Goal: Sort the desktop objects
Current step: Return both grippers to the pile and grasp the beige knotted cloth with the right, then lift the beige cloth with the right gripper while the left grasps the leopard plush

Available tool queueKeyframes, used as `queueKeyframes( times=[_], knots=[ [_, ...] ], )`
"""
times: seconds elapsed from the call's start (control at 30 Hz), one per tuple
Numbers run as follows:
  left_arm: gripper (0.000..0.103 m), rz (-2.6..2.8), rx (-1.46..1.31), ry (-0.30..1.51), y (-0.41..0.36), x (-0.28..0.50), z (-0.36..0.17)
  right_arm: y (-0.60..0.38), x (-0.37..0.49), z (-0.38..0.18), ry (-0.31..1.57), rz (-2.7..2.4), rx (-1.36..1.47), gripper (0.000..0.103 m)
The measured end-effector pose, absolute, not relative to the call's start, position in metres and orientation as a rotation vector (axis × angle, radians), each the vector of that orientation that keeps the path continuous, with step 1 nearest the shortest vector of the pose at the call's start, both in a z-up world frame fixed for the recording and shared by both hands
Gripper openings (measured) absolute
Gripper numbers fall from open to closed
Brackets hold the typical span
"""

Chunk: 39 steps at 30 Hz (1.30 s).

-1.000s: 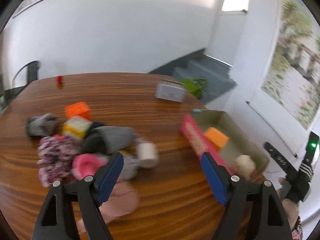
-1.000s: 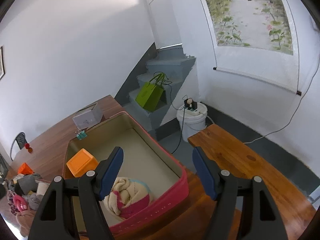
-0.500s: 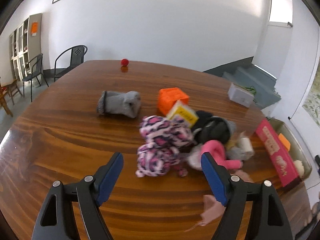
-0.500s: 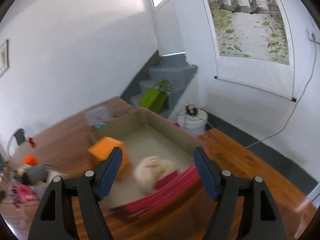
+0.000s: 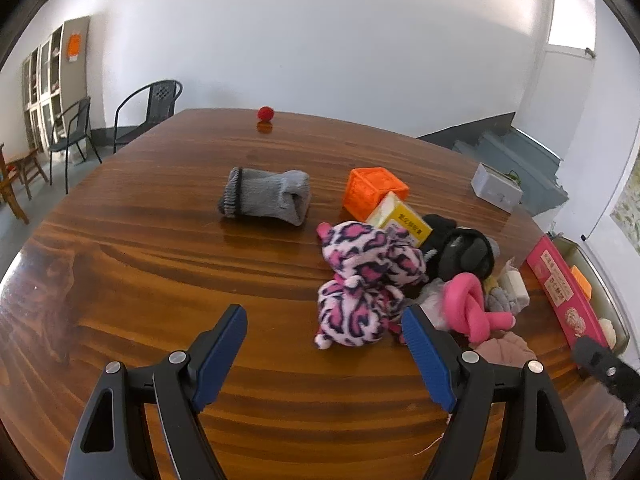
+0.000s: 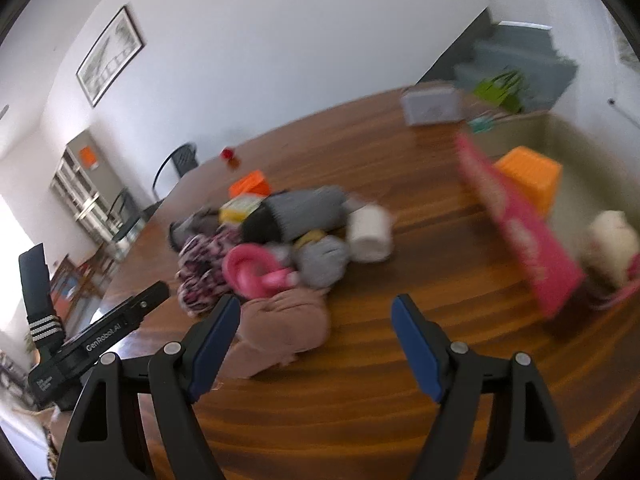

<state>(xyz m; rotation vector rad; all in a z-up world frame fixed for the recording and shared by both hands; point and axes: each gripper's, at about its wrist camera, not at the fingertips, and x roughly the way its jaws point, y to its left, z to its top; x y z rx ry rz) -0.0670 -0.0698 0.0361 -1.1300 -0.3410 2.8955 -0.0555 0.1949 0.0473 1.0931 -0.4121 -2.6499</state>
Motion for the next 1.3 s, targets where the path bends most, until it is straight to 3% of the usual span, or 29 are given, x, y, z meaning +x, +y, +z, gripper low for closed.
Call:
queueKeyframes(
  times=[0.37, 0.47, 0.6, 1.13, 1.2, 1.23, 1.3],
  knots=[
    [0.081, 2.887, -1.171, -0.381, -0.083, -0.071, 0.028, 0.147, -0.086, 0.016, -0.263, -2.619, 1.221, 0.081],
    [0.081, 2.883, -1.169, -0.356, -0.079, -0.072, 0.025, 0.145, -0.088, 0.006, -0.229, -2.61, 1.255, 0.07],
    [0.081, 2.858, -1.168, -0.319, -0.071, -0.075, 0.021, 0.147, -0.08, 0.005, -0.19, -2.616, 1.261, 0.069],
    [0.081, 2.809, -1.182, -0.034, -0.033, -0.112, 0.007, 0.195, -0.052, 0.03, -0.315, -2.74, 1.102, 0.069],
    [0.078, 2.793, -1.193, -0.04, -0.034, -0.114, 0.005, 0.192, -0.045, 0.036, -0.284, -2.764, 1.039, 0.069],
    [0.068, 2.784, -1.196, -0.047, -0.035, -0.114, 0.005, 0.19, -0.043, 0.039, -0.269, -2.77, 1.017, 0.069],
    [0.059, 2.771, -1.199, -0.053, -0.036, -0.113, 0.004, 0.185, -0.039, 0.042, -0.242, -2.773, 0.987, 0.069]
  ],
)
